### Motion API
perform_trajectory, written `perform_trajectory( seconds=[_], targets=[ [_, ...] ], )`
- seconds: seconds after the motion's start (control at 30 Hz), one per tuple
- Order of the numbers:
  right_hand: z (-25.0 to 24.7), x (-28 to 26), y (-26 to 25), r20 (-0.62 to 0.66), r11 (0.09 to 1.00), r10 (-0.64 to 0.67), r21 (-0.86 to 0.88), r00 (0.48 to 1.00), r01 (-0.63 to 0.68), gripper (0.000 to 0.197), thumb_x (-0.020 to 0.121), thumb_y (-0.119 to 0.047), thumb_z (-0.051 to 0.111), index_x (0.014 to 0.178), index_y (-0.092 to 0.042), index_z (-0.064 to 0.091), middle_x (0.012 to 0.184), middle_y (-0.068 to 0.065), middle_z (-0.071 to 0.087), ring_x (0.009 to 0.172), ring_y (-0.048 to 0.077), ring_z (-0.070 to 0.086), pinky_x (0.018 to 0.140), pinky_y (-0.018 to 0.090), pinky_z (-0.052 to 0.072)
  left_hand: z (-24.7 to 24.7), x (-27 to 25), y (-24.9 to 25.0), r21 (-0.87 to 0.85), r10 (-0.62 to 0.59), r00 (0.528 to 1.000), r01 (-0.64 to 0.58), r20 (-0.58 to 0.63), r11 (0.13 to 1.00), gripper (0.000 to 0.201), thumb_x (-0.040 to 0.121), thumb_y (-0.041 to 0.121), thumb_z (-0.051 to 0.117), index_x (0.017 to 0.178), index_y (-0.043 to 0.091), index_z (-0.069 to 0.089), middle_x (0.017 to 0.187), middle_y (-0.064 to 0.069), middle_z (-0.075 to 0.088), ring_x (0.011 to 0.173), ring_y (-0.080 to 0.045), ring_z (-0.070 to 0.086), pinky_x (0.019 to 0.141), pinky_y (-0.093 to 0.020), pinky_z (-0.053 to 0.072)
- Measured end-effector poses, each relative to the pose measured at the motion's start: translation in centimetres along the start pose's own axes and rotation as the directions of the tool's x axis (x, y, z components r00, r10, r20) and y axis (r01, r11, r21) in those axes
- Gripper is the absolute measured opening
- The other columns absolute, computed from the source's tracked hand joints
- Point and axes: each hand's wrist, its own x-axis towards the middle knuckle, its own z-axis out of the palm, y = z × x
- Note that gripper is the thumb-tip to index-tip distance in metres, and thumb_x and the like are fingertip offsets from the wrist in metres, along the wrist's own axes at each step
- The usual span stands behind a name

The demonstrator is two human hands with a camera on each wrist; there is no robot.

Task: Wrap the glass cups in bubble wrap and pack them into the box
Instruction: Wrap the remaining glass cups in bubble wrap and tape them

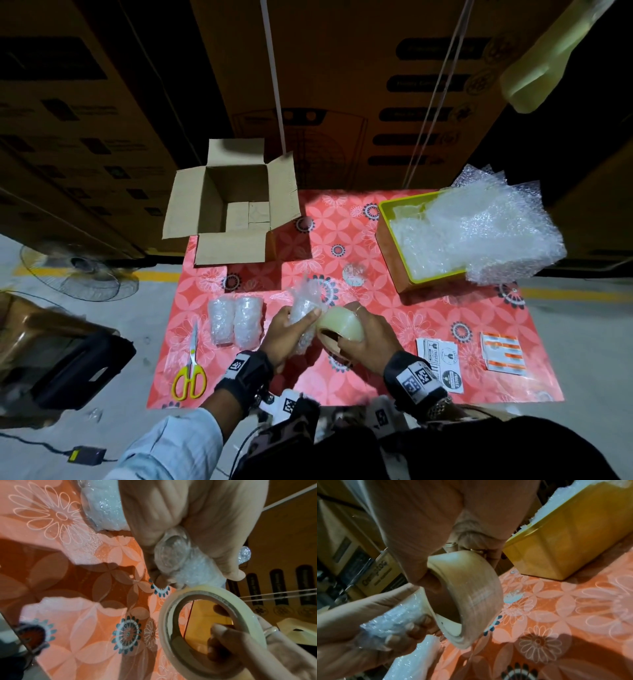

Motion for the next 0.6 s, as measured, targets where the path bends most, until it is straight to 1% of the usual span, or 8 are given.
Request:
perform_trajectory(
  seconds=[0.03, 0.1, 0.17, 0.3, 0.37, 0.43, 0.5, 0.6],
  targets=[
    [0.2, 0.2, 0.0, 0.004, 0.998, -0.002, -0.06, 1.0, 0.003, 0.051, 0.079, -0.031, 0.08, 0.124, -0.026, 0.058, 0.1, -0.007, 0.066, 0.084, 0.014, 0.065, 0.075, 0.031, 0.059, 0.1, -0.4, 0.2, -0.031, -0.006, 0.999, 0.008, 0.044, 1.0, 0.065, 0.083, 0.059, 0.08, 0.122, 0.008, 0.066, 0.097, -0.01, 0.075, 0.075, -0.02, 0.07, 0.065, -0.031, 0.054],
    [0.7, 0.8, 0.1, 0.024, 0.978, -0.033, -0.203, 0.999, 0.038, 0.061, 0.081, -0.044, 0.078, 0.133, -0.02, 0.058, 0.114, -0.003, 0.069, 0.097, 0.018, 0.066, 0.084, 0.03, 0.055, 0.5, -1.2, 0.7, -0.103, -0.028, 0.989, 0.043, 0.143, 0.994, 0.051, 0.094, 0.049, 0.071, 0.121, 0.006, 0.068, 0.087, -0.016, 0.069, 0.064, -0.022, 0.062, 0.057, -0.029, 0.051],
    [1.3, 1.4, 0.2, 0.02, 0.952, -0.051, -0.303, 0.999, 0.054, 0.063, 0.081, -0.045, 0.076, 0.136, -0.019, 0.057, 0.123, 0.0, 0.069, 0.105, 0.02, 0.066, 0.085, 0.029, 0.053, 0.8, -1.6, 1.2, -0.122, -0.056, 0.981, 0.08, 0.188, 0.989, 0.048, 0.096, 0.049, 0.068, 0.12, 0.008, 0.071, 0.084, -0.018, 0.066, 0.065, -0.025, 0.059, 0.056, -0.031, 0.05],
    [1.7, 2.3, -0.1, 0.037, 0.934, 0.017, -0.358, 0.999, -0.003, 0.053, 0.079, -0.045, 0.075, 0.124, -0.019, 0.06, 0.109, 0.004, 0.071, 0.093, 0.025, 0.068, 0.079, 0.037, 0.058, 0.6, -1.5, 1.5, -0.099, -0.11, 0.968, 0.135, 0.226, 0.986, 0.048, 0.094, 0.051, 0.069, 0.12, 0.011, 0.074, 0.109, -0.018, 0.075, 0.086, -0.027, 0.068, 0.075, -0.039, 0.059],
    [1.9, 2.5, -0.4, 0.061, 0.912, 0.039, -0.41, 0.997, -0.011, 0.05, 0.08, -0.045, 0.074, 0.12, -0.017, 0.061, 0.105, 0.005, 0.07, 0.091, 0.026, 0.068, 0.076, 0.038, 0.059, 0.3, -1.3, 1.1, -0.075, -0.102, 0.968, 0.122, 0.23, 0.99, 0.052, 0.09, 0.054, 0.073, 0.114, 0.007, 0.075, 0.106, -0.023, 0.074, 0.082, -0.027, 0.069, 0.075, -0.037, 0.057],
    [2.0, 2.7, -0.9, 0.076, 0.907, 0.046, -0.42, 0.996, -0.01, 0.043, 0.081, -0.042, 0.075, 0.112, -0.015, 0.063, 0.1, 0.006, 0.071, 0.087, 0.027, 0.068, 0.073, 0.037, 0.058, 0.0, -1.3, 0.8, -0.105, -0.099, 0.971, 0.124, 0.219, 0.987, 0.058, 0.089, 0.055, 0.074, 0.115, 0.003, 0.074, 0.103, -0.033, 0.07, 0.078, -0.029, 0.066, 0.068, -0.034, 0.055],
    [2.1, 2.9, -1.0, 0.089, 0.919, 0.037, -0.394, 0.995, 0.001, 0.041, 0.081, -0.044, 0.074, 0.107, -0.015, 0.064, 0.098, 0.005, 0.071, 0.084, 0.026, 0.068, 0.071, 0.036, 0.058, -0.4, -0.9, 0.3, -0.175, -0.109, 0.98, 0.138, 0.166, 0.975, 0.061, 0.093, 0.05, 0.072, 0.123, -0.002, 0.068, 0.099, -0.035, 0.068, 0.073, -0.029, 0.066, 0.061, -0.032, 0.055],
    [2.0, 2.5, -0.6, 0.096, 0.973, 0.014, -0.229, 0.995, 0.009, 0.062, 0.076, -0.052, 0.075, 0.128, -0.021, 0.058, 0.109, 0.001, 0.071, 0.089, 0.021, 0.067, 0.074, 0.031, 0.055, -1.4, 0.1, -0.2, -0.222, -0.11, 0.988, 0.132, 0.111, 0.966, 0.063, 0.094, 0.048, 0.067, 0.13, -0.003, 0.062, 0.114, -0.034, 0.069, 0.084, -0.031, 0.069, 0.073, -0.037, 0.056]
  ],
)
